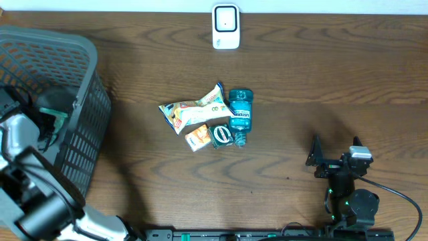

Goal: Scan the item barcode
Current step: 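Grasp the light green wipes pack with the left gripper and lift, then carry the wipes pack right of the bottle and release it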

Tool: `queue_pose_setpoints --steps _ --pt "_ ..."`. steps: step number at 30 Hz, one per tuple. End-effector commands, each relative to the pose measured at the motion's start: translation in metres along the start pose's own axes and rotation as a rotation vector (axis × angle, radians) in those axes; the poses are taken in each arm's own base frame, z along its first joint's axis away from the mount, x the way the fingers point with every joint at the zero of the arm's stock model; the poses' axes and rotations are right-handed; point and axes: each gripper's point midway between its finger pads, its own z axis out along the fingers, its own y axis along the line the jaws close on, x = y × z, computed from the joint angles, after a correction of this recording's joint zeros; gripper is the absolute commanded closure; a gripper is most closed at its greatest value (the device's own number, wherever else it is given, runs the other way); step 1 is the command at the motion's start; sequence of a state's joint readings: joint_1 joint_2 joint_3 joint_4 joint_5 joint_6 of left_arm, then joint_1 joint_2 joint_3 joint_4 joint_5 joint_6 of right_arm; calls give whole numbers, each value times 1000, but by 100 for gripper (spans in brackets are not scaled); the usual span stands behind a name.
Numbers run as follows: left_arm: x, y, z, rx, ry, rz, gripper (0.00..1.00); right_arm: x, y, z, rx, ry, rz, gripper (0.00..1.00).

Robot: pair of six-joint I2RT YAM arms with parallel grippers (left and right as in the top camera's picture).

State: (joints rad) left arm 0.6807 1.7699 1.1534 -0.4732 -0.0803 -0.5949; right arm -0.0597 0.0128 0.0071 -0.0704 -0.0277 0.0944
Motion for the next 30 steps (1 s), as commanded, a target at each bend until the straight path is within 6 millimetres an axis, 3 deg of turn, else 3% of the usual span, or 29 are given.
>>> queue_pose_setpoints --steps 1,6,11,15,18,24,26,30 --pt "-36 -19 -79 169 -167 -16 93 2 1 0 -3 5 5 1" --pt "-53 -25 -156 311 -312 -40 93 2 1 0 -3 5 5 1" --pt "-42 -44 -236 595 -343 -74 93 2 1 0 -3 5 5 1" --pt "-8 -84 -317 982 -288 63 93 2 1 0 -3 5 5 1" --pt "37 -110 -366 1204 -198 206 93 2 1 0 -3 5 5 1" --pt "139 -149 -398 1347 -20 479 93 2 1 0 -3 5 5 1" --pt "183 -166 -395 1331 24 571 93 2 1 0 -3 5 5 1" --pt "248 -190 -374 1241 67 685 93 2 1 0 -3 5 5 1"
